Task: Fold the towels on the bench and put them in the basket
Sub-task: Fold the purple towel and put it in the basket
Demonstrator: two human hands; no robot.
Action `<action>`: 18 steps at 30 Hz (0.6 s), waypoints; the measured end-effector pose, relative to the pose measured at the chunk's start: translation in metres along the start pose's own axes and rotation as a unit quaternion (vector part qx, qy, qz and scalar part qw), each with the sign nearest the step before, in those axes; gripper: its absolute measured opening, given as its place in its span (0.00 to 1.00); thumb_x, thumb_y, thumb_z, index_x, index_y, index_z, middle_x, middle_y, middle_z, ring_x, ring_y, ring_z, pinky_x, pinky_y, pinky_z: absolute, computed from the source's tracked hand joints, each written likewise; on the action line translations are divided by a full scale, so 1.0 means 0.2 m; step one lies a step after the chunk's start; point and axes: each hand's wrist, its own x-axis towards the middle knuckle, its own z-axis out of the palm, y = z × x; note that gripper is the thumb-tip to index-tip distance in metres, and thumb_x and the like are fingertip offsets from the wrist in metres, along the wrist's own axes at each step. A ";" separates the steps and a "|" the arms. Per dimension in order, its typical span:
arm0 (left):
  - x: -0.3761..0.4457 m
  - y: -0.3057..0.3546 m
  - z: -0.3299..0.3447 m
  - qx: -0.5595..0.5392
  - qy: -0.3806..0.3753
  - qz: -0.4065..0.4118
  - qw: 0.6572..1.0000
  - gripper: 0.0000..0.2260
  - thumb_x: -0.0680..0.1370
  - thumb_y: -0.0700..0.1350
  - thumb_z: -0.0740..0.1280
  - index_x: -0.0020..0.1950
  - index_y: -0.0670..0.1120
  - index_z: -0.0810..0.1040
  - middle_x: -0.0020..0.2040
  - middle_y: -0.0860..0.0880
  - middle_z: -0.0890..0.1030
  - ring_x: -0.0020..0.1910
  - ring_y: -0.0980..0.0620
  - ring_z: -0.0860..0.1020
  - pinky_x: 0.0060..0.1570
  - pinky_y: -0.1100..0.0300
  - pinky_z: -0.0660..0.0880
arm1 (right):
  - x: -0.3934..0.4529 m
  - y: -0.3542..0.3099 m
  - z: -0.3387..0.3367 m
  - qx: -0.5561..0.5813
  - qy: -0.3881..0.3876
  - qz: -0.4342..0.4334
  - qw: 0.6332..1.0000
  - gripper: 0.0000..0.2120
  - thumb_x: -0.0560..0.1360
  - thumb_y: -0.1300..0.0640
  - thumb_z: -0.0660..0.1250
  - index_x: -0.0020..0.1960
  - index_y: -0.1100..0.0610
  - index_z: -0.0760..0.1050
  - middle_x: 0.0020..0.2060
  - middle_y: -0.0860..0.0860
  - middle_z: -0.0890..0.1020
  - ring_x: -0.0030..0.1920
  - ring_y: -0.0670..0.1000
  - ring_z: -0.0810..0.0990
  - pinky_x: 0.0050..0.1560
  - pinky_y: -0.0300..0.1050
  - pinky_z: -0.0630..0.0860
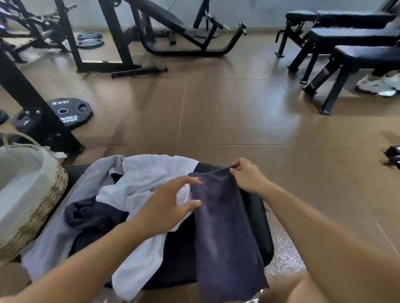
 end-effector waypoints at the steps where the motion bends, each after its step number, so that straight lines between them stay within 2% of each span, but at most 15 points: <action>1: -0.01 -0.02 0.04 0.035 -0.029 0.038 0.998 0.19 0.77 0.53 0.73 0.67 0.59 0.75 0.68 0.64 0.76 0.67 0.71 0.69 0.73 0.63 0.63 | 0.04 0.00 0.01 -0.010 -0.004 0.006 1.000 0.05 0.81 0.53 0.64 0.47 0.49 0.72 0.50 0.52 0.81 0.54 0.56 0.79 0.50 0.45 0.71; 3: 0.02 -0.07 0.12 0.128 -0.096 0.094 0.983 0.23 0.79 0.58 0.67 0.74 0.58 0.69 0.77 0.62 0.66 0.79 0.64 0.55 0.80 0.57 0.49 | 0.11 -0.01 0.02 -0.014 0.000 0.020 1.000 0.03 0.81 0.54 0.65 0.48 0.50 0.73 0.51 0.53 0.81 0.54 0.56 0.79 0.52 0.46 0.74; 5: 0.06 -0.10 0.16 0.228 -0.145 0.091 0.959 0.31 0.80 0.64 0.61 0.81 0.58 0.57 0.82 0.59 0.51 0.81 0.58 0.41 0.80 0.52 0.40 | 0.17 -0.02 0.04 -0.007 0.018 0.029 0.999 0.02 0.81 0.55 0.64 0.50 0.52 0.74 0.51 0.52 0.80 0.54 0.55 0.78 0.53 0.46 0.73; 8: 0.13 -0.15 0.16 0.275 -0.143 0.018 0.951 0.38 0.78 0.71 0.52 0.82 0.58 0.40 0.82 0.55 0.37 0.80 0.55 0.33 0.80 0.48 0.38 | 0.23 -0.01 0.09 0.001 0.068 0.032 0.997 0.01 0.82 0.56 0.62 0.51 0.52 0.72 0.49 0.51 0.78 0.51 0.54 0.75 0.50 0.43 0.68; 10: 0.16 -0.17 0.16 0.245 -0.149 -0.039 0.957 0.41 0.74 0.75 0.46 0.81 0.58 0.36 0.82 0.56 0.36 0.80 0.54 0.33 0.79 0.48 0.36 | 0.27 0.01 0.11 0.005 0.097 0.037 0.995 0.02 0.82 0.56 0.62 0.51 0.52 0.71 0.45 0.49 0.76 0.47 0.52 0.73 0.48 0.42 0.65; 12: 0.17 -0.18 0.18 0.202 -0.170 -0.091 0.960 0.44 0.71 0.78 0.44 0.81 0.59 0.38 0.81 0.59 0.36 0.79 0.56 0.31 0.78 0.52 0.31 | 0.31 0.04 0.12 -0.003 0.101 0.035 0.994 0.03 0.82 0.57 0.61 0.50 0.51 0.70 0.41 0.47 0.75 0.44 0.52 0.72 0.46 0.43 0.64; 16: 0.21 -0.17 0.13 0.190 -0.167 -0.126 0.959 0.47 0.67 0.79 0.35 0.82 0.58 0.41 0.81 0.59 0.36 0.79 0.55 0.30 0.73 0.58 0.28 | 0.34 0.03 0.15 -0.029 0.103 0.018 0.994 0.03 0.82 0.57 0.61 0.50 0.51 0.69 0.44 0.53 0.79 0.46 0.57 0.75 0.47 0.48 0.67; 18: 0.24 -0.19 0.12 0.218 -0.177 -0.120 0.952 0.46 0.68 0.73 0.31 0.82 0.54 0.40 0.82 0.57 0.37 0.79 0.54 0.31 0.72 0.58 0.27 | 0.35 0.00 0.16 -0.036 0.101 0.011 0.994 0.02 0.82 0.57 0.61 0.51 0.52 0.68 0.46 0.57 0.81 0.49 0.61 0.78 0.47 0.50 0.69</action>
